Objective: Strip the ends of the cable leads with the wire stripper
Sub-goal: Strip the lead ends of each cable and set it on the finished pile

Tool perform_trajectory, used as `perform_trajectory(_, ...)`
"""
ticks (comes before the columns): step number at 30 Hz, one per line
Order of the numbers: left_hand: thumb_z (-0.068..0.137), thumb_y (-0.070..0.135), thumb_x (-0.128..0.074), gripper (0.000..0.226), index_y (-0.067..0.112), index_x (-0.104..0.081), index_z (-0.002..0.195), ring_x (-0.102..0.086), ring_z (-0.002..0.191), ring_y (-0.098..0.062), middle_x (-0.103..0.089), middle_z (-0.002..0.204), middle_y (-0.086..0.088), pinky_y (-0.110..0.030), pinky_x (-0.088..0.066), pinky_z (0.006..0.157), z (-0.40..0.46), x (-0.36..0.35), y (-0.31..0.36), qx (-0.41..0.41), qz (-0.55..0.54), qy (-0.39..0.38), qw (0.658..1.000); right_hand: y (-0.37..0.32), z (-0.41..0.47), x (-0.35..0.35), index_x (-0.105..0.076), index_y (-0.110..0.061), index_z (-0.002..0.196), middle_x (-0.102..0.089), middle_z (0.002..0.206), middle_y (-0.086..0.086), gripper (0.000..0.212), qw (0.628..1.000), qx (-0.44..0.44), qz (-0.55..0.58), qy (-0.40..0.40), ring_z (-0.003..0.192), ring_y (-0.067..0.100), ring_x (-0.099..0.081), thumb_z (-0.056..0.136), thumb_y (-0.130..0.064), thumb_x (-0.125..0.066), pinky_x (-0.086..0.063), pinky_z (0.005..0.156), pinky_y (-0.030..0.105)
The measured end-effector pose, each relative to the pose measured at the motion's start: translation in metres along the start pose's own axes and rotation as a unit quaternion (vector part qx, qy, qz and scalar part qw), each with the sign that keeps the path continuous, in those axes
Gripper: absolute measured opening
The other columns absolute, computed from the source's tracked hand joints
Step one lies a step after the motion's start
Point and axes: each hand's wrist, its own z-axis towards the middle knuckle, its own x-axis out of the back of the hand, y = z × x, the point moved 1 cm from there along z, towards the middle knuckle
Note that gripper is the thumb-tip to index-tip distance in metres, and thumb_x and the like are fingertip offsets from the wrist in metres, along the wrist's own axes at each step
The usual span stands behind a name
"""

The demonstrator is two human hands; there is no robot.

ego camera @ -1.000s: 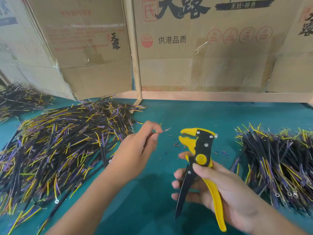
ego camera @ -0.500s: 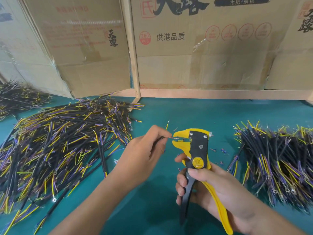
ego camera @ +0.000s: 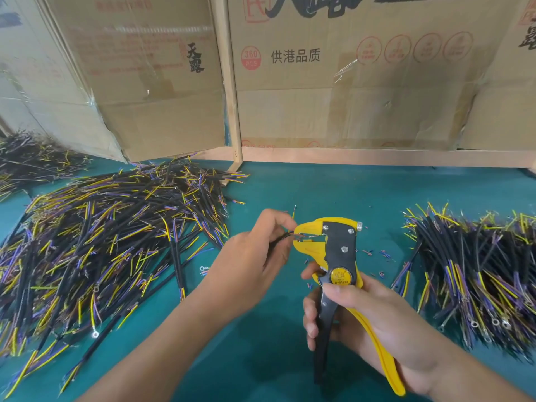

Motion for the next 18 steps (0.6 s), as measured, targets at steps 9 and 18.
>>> perform_trajectory(9, 0.102, 0.019, -0.049, 0.015, 0.027, -0.040, 0.111, -0.045, 0.060, -0.020, -0.056, 0.076, 0.006, -0.031, -0.039, 0.060, 0.0000, -0.0005, 0.0057, 0.009, 0.000, 0.000, 1.000, 0.0049, -0.0004, 0.0014, -0.067, 0.003, 0.101, -0.048, 0.071, 0.016, 0.032, 1.000, 0.001, 0.002, 0.015, 0.062, 0.029, -0.050, 0.086, -0.025, -0.070, -0.050, 0.063, 0.043)
perform_trajectory(18, 0.099, 0.018, -0.049, 0.015, 0.025, -0.044, 0.111, -0.042, 0.055, -0.013, -0.062, 0.071, 0.002, -0.021, -0.033, 0.053, 0.0016, -0.0035, 0.0082, 0.059, -0.146, -0.031, 0.987, 0.0048, -0.0020, 0.0030, -0.060, -0.004, 0.086, -0.038, 0.065, 0.012, 0.037, 1.000, 0.004, 0.002, 0.017, 0.054, 0.026, -0.039, 0.081, -0.035, -0.078, -0.043, 0.055, 0.039)
